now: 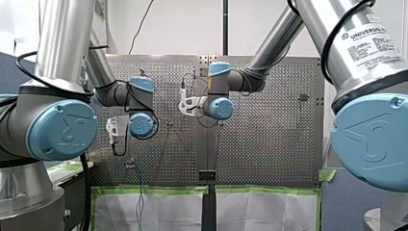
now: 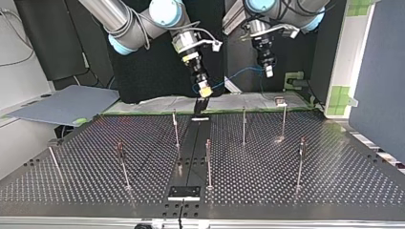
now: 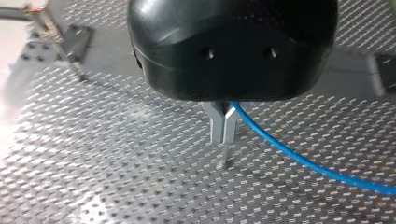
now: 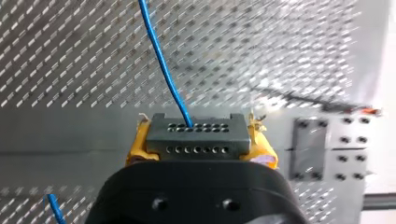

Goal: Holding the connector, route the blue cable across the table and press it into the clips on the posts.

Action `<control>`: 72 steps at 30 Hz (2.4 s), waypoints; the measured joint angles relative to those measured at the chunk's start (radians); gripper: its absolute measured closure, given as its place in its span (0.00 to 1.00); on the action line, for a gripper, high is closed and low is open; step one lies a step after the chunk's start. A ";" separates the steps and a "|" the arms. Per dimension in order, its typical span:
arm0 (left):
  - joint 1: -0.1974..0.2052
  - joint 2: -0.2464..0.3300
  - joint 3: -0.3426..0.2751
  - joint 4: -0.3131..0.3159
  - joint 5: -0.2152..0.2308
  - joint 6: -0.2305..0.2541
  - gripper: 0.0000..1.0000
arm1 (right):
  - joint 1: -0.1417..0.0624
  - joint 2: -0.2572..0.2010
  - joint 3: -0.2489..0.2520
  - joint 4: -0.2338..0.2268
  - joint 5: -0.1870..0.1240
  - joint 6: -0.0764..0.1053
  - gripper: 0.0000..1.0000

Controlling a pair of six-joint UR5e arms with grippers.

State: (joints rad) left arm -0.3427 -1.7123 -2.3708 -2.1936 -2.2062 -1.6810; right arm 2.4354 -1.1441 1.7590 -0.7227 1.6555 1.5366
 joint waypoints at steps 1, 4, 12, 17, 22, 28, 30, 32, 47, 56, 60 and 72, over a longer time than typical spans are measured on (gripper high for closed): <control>0.002 0.009 0.009 -0.010 -0.007 -0.004 1.00 | 0.002 -0.007 -0.004 0.010 -0.005 0.005 1.00; 0.007 0.041 0.041 -0.041 -0.034 -0.021 1.00 | 0.008 -0.017 -0.020 0.042 -0.014 0.021 1.00; 0.027 0.117 0.116 -0.116 -0.074 -0.026 1.00 | 0.023 0.011 -0.090 0.121 -0.025 0.045 1.00; 0.059 0.167 0.165 -0.168 -0.070 -0.019 1.00 | 0.027 0.022 -0.141 0.172 -0.034 0.057 1.00; 0.106 0.217 0.182 -0.217 -0.034 -0.017 1.00 | 0.027 0.024 -0.188 0.220 -0.036 0.062 1.00; 0.158 0.262 0.194 -0.266 0.016 -0.017 1.00 | 0.028 0.026 -0.245 0.277 -0.037 0.070 1.00; 0.173 0.258 0.203 -0.273 0.033 -0.017 1.00 | 0.029 0.026 -0.265 0.297 -0.037 0.073 1.00; 0.182 0.246 0.213 -0.275 0.049 -0.017 1.00 | 0.030 0.027 -0.284 0.316 -0.039 0.075 1.00; 0.224 0.199 0.276 -0.264 0.099 -0.037 1.00 | 0.040 0.075 -0.431 0.453 -0.055 0.107 1.00; 0.254 0.170 0.345 -0.286 0.146 -0.043 1.00 | 0.036 0.122 -0.516 0.479 -0.061 0.119 1.00; 0.265 0.168 0.362 -0.292 0.156 -0.046 1.00 | 0.029 0.136 -0.556 0.510 -0.071 0.130 1.00; 0.308 0.158 0.396 -0.293 0.208 -0.058 1.00 | 0.018 0.179 -0.655 0.554 -0.101 0.139 1.00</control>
State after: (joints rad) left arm -0.0352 -1.5541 -1.9749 -2.4864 -1.9979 -1.7392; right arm 2.4537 -0.9648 1.1039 -0.1682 1.5543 1.6755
